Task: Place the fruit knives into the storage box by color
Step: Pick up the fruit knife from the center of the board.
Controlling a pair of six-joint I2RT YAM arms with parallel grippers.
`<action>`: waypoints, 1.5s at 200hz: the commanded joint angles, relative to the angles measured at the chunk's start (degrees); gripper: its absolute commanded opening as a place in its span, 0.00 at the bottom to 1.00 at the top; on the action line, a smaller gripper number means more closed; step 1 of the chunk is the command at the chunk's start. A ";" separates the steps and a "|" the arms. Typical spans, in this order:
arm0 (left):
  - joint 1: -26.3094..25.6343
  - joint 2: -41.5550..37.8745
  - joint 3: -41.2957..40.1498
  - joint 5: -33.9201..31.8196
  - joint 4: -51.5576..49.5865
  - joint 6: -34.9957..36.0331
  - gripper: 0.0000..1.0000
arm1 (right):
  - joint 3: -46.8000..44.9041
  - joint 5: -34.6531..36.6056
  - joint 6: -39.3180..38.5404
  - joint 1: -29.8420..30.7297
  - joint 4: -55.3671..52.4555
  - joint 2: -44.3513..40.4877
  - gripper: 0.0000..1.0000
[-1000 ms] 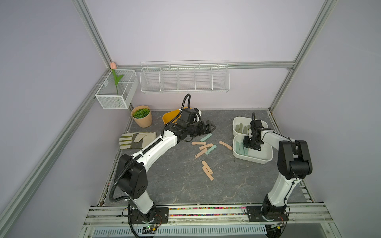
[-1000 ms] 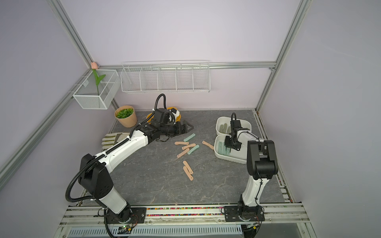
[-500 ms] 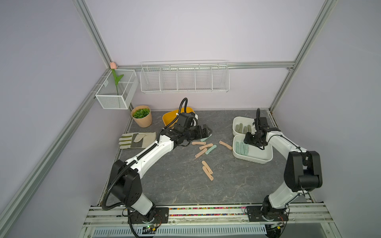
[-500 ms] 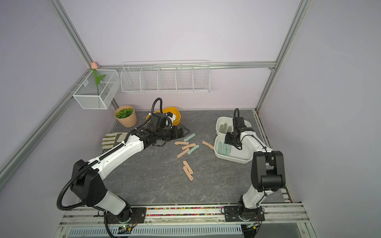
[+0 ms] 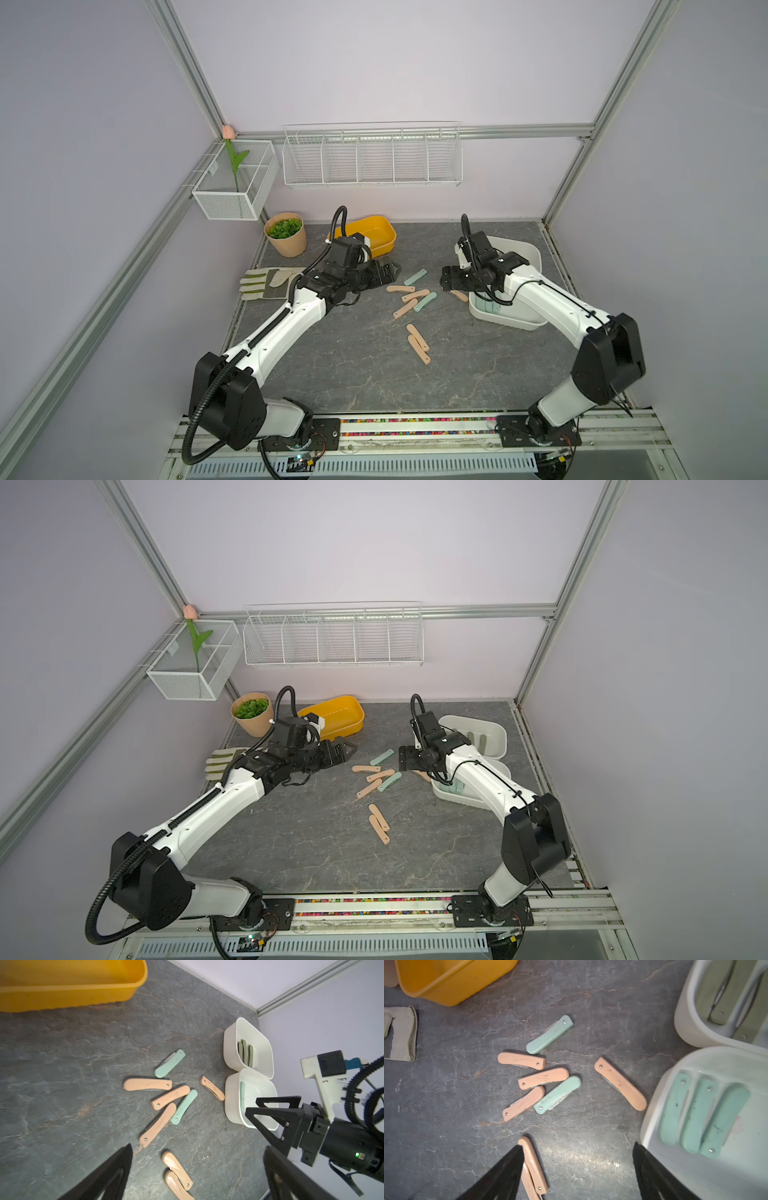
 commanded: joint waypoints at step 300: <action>3.71 -2.96 -1.61 1.85 0.61 0.87 0.99 | 13.52 16.09 7.71 8.50 -8.36 27.34 0.88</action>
